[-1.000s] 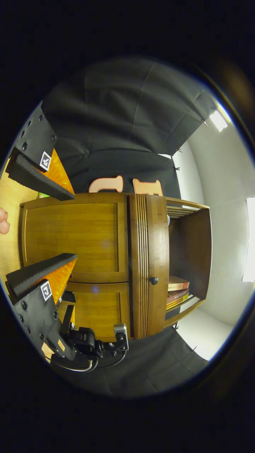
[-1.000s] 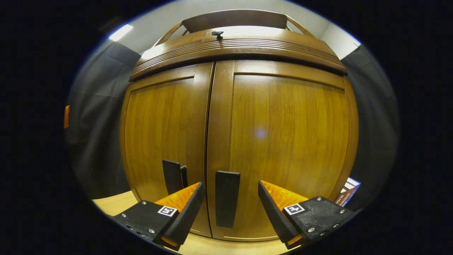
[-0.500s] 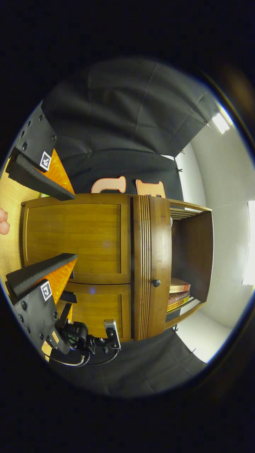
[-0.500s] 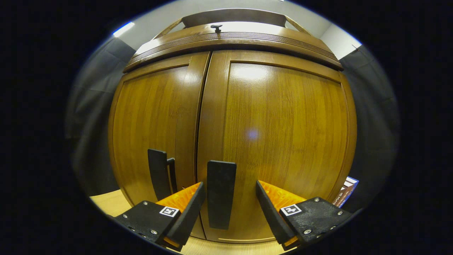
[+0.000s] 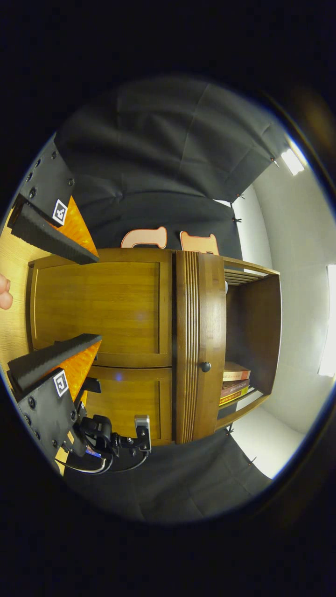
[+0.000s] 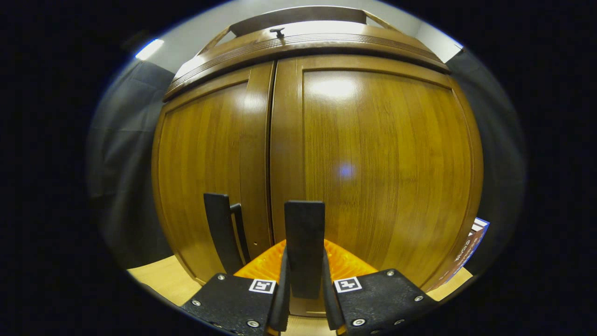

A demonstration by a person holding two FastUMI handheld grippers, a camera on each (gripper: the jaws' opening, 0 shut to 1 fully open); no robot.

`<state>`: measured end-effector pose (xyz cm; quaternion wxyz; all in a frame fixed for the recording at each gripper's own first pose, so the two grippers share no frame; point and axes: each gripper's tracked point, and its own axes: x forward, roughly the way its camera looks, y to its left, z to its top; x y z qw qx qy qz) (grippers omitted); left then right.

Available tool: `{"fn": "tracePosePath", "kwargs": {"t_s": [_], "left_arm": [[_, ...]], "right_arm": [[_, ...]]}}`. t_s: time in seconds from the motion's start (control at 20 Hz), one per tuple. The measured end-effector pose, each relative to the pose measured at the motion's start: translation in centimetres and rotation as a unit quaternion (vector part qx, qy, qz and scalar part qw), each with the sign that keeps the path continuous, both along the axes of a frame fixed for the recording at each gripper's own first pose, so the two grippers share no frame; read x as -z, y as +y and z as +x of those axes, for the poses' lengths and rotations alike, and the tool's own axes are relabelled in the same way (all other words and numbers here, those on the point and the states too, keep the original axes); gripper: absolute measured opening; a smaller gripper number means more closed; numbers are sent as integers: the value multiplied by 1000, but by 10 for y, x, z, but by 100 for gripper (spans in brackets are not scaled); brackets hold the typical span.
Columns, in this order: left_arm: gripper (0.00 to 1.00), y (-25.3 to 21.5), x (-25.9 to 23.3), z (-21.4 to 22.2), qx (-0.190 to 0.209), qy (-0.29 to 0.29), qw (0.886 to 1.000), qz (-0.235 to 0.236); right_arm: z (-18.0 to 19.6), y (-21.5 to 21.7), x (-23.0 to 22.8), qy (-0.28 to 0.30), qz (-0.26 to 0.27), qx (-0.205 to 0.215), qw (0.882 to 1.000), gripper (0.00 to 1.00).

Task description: Open the right door of the double-door shoe cabinet with the right hand, and open the left door with the left hand.

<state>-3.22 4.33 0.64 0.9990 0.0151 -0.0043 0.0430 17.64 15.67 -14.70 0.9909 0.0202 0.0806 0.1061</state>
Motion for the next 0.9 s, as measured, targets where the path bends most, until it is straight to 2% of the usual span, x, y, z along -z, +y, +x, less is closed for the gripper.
{"fn": "tracePosePath", "kwargs": {"t_s": [0.05, 0.1, 0.15, 0.2, 0.25, 0.3, 0.35, 0.4, 0.9], "left_arm": [[98, -2, 1, -1, 4, 2, 1000, -2], [98, -5, 2, -2, 7, 4, 1000, -4], [98, -6, 2, -3, 9, 6, 1000, -5], [98, -6, 3, -4, 9, 6, 1000, -5], [98, -6, 3, -6, 10, 7, 1000, -5], [97, -6, 4, -8, 10, 8, 1000, -5], [97, -6, 4, -10, 10, 9, 1000, -4], [95, -8, 3, -12, 11, 8, 1000, -4], [95, -8, -1, -21, 9, 3, 1000, -9]], "right_arm": [[0, 0, 3, 6, 4, -2, 1000, 22], [0, -1, 3, 7, 6, -3, 1000, 30], [-1, -1, 3, 8, 6, -3, 1000, 30], [0, 0, 4, 8, 4, -4, 1000, 38], [0, 0, 4, 7, 2, -5, 1000, 29], [-2, 0, 4, 8, 2, -7, 1000, 29], [-2, 0, 3, 8, 3, -11, 1000, 37], [-4, 0, 3, 9, 6, -14, 1000, 28], [-69, -19, -3, 15, 25, -59, 998, 28]]}}
